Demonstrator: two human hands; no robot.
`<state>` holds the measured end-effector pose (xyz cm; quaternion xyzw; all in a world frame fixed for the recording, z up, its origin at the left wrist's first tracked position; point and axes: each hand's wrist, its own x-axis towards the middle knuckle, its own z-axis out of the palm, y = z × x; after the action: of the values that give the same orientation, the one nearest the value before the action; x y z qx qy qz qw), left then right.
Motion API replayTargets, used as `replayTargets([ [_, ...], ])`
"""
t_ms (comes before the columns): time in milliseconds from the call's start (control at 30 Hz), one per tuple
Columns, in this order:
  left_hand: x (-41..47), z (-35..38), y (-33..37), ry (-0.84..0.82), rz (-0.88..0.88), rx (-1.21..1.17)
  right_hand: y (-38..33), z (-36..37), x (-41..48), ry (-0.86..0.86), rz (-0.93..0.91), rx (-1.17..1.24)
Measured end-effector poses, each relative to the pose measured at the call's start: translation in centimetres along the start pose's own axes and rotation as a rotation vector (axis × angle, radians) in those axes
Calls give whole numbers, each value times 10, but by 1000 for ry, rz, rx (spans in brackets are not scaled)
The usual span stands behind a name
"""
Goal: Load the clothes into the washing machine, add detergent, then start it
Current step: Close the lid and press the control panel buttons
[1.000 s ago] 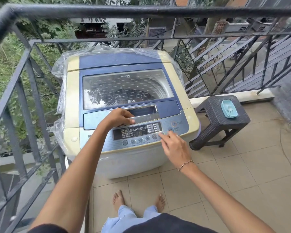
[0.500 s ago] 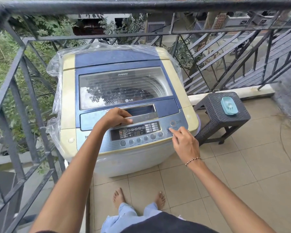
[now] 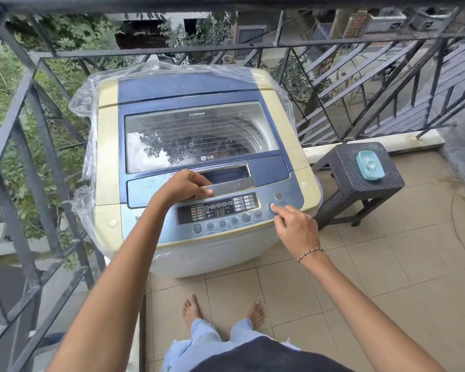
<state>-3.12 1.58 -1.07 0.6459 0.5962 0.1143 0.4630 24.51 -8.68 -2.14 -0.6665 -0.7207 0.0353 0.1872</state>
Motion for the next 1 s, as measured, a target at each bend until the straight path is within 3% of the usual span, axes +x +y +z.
replayTargets([
  [333,3,-1,-2,-19,-29,-29,2,0,-9,-62,-88,-146],
  [700,-5,1,6,-9,-38,-34,8,2,-12,-178,-93,-53],
  [1000,-24,20,6,253,58,239,12,-9,2,-229,-133,0],
])
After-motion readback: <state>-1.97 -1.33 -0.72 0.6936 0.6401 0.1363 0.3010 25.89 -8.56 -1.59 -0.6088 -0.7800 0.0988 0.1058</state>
